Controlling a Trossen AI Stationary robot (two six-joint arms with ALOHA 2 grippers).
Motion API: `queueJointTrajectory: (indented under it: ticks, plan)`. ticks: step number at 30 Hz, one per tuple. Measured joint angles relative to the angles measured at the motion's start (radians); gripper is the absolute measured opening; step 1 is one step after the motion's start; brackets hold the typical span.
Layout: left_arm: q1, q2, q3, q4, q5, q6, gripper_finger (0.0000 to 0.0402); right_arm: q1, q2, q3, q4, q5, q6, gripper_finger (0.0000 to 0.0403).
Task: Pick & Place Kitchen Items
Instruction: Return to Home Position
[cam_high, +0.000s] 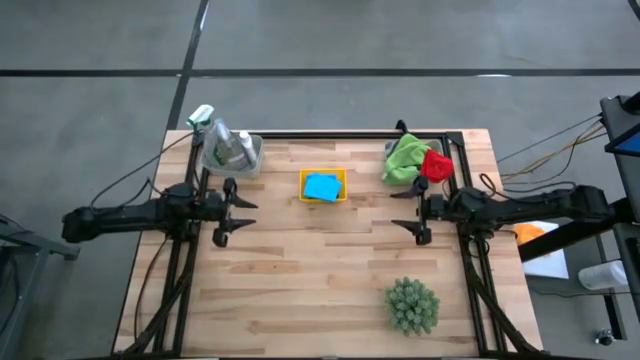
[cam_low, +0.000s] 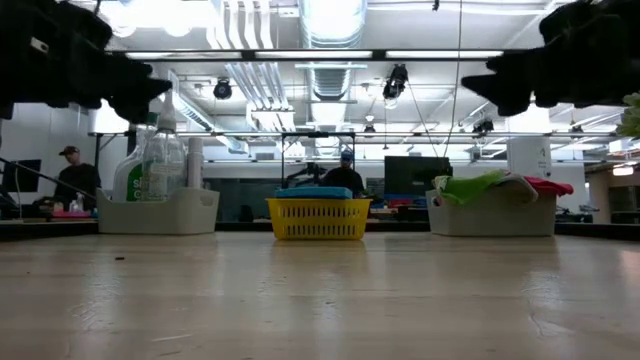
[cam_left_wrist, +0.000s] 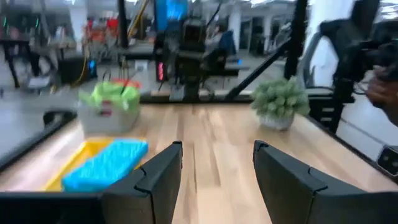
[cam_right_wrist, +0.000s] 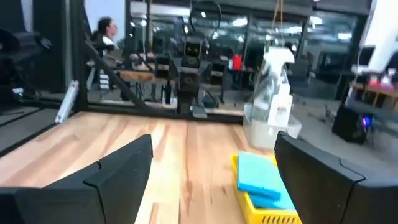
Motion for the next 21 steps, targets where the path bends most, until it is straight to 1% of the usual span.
queueJointTrajectory:
  ticks: [3, 6, 9, 11, 15, 16, 19, 21]
  plan:
    - [0.0, -0.051, 0.0, 0.009, 0.033, 0.049, 0.0201, 0.0, -0.109, 0.0, -0.086, -0.018, -0.012, 0.033]
    - [0.002, -0.126, -0.006, 0.0, 0.033, 0.07, 0.0201, 0.0, -0.231, 0.0, -0.189, -0.046, -0.014, 0.033]
    - [0.004, -0.211, -0.031, -0.001, 0.033, 0.072, 0.0201, 0.0, -0.355, 0.0, -0.283, -0.097, -0.013, 0.033]
    - [0.006, -0.212, -0.049, 0.023, 0.033, 0.072, 0.0201, 0.0, -0.441, 0.0, -0.357, -0.122, -0.009, 0.033]
    - [0.006, -0.209, -0.052, -0.027, -0.004, 0.048, 0.0201, 0.0, -0.62, 0.0, -0.567, -0.126, -0.005, 0.033]
    - [0.007, -0.212, -0.052, -0.032, -0.004, 0.046, 0.0201, 0.0, -0.649, 0.0, -0.622, -0.126, -0.005, 0.033]
    - [0.008, -0.212, -0.052, -0.021, -0.005, 0.053, 0.0201, 0.0, -0.644, 0.0, -0.668, -0.127, 0.009, 0.033]
    - [0.009, -0.212, -0.052, -0.034, -0.028, 0.054, 0.0201, 0.0, -0.636, 0.0, -0.692, -0.12, 0.012, 0.033]
